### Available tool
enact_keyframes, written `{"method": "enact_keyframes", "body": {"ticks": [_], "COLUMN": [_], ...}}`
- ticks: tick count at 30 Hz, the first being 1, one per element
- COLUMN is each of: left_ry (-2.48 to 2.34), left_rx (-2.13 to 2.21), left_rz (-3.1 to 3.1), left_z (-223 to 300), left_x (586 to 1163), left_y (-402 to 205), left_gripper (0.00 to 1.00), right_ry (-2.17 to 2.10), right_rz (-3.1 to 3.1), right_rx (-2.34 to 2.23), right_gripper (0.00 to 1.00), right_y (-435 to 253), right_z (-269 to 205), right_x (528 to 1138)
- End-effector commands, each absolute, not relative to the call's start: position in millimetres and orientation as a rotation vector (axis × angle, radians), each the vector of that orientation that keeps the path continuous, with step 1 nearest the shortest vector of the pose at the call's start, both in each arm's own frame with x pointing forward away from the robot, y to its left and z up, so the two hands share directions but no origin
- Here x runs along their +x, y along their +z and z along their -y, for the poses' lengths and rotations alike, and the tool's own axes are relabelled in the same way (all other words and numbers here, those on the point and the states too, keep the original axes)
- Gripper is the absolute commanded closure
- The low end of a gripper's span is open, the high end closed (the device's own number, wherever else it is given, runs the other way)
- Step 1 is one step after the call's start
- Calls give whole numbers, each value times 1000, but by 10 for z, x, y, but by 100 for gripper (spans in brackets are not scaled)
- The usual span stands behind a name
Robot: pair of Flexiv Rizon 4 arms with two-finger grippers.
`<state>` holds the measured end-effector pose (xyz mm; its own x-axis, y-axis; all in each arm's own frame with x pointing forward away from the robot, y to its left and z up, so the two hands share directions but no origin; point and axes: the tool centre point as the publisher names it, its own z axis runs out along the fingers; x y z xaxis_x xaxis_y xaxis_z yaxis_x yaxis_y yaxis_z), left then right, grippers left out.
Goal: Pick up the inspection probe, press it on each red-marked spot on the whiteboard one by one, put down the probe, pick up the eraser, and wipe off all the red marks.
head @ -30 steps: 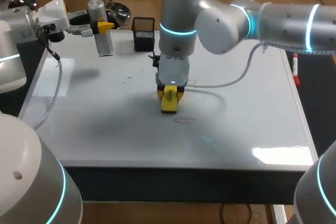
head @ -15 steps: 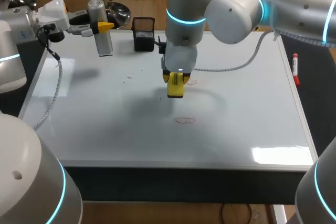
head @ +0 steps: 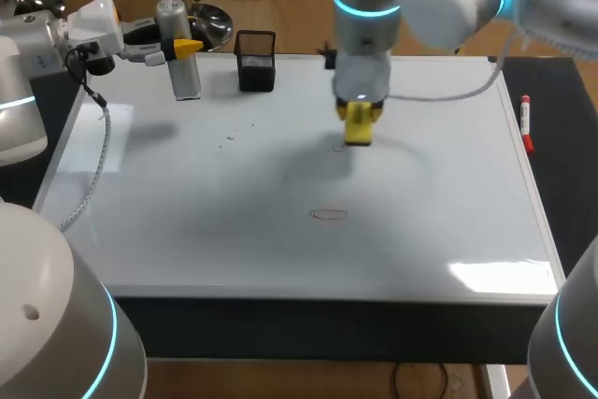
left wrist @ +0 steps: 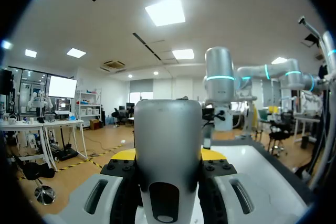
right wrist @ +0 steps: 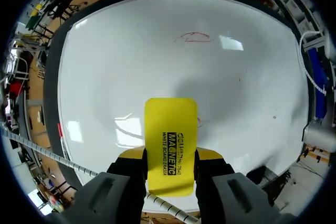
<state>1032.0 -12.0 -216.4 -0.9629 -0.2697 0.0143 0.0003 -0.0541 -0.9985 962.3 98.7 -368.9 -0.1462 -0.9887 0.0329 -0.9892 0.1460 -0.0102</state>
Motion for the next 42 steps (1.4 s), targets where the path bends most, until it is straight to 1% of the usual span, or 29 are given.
{"method": "enact_keyframes", "body": {"ticks": [1,12,22,32,42], "left_ry": [-2130,-2130,-2130,-2130,-2130], "left_rx": [-296,-296,-296,-296,-296], "left_rz": [-2020,-2020,-2020,-2020,-2020], "left_z": [124,124,124,124,124], "left_x": [10308,10308,10308,10308,10308], "left_y": [-2147,-2147,-2147,-2147,-2147], "left_gripper": [100,100,100,100,100], "right_ry": [28,-2,-11,-32,-32], "right_rz": [2377,2554,2662,2701,2726], "right_rx": [1997,1698,1509,1429,1401], "right_gripper": [100,100,100,100,100], "right_y": [-3655,-3779,-3760,-3811,-3800], "right_z": [-692,275,918,1188,1213], "right_x": [9781,10161,10358,10393,10393]}}
